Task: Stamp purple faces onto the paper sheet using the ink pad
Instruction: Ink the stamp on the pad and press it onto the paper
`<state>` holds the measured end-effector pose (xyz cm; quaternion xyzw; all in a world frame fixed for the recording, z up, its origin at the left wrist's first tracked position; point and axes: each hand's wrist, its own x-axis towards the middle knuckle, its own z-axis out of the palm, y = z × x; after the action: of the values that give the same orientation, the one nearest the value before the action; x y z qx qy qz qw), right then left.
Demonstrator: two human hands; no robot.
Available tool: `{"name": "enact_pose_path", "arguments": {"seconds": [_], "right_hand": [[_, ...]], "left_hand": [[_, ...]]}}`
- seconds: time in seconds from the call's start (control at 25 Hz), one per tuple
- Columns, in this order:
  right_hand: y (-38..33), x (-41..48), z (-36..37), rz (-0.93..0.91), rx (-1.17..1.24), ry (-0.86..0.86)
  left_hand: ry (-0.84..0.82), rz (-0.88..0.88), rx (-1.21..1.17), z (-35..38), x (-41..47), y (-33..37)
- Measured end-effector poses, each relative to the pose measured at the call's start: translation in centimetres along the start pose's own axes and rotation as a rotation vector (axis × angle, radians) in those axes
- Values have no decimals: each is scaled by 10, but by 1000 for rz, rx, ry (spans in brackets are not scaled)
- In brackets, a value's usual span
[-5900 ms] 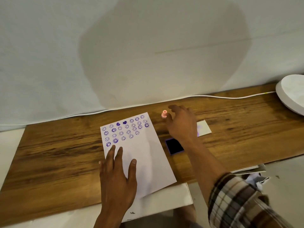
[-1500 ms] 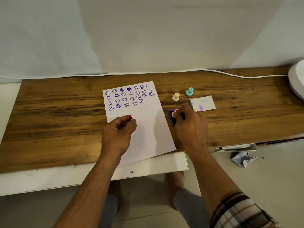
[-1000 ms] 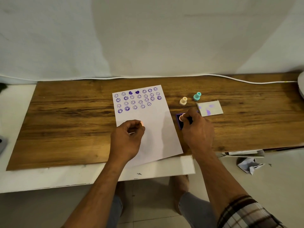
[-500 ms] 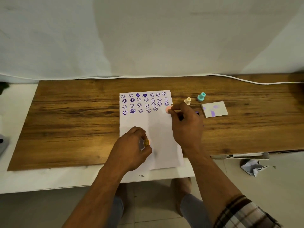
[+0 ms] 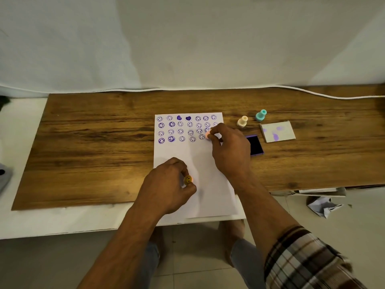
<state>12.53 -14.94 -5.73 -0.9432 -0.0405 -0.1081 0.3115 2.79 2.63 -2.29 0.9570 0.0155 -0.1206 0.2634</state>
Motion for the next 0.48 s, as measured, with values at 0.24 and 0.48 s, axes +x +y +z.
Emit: {"name": "enact_pose_path", "arguments": {"seconds": [0.24,0.48], "right_hand": [[0,1,-1,-41,-77,-4],[-10,-3,0,-47,-175,37]], "left_hand": [[5,-3,-15,-1,-1,0],[21,-12,-14,0,-1,2]]}}
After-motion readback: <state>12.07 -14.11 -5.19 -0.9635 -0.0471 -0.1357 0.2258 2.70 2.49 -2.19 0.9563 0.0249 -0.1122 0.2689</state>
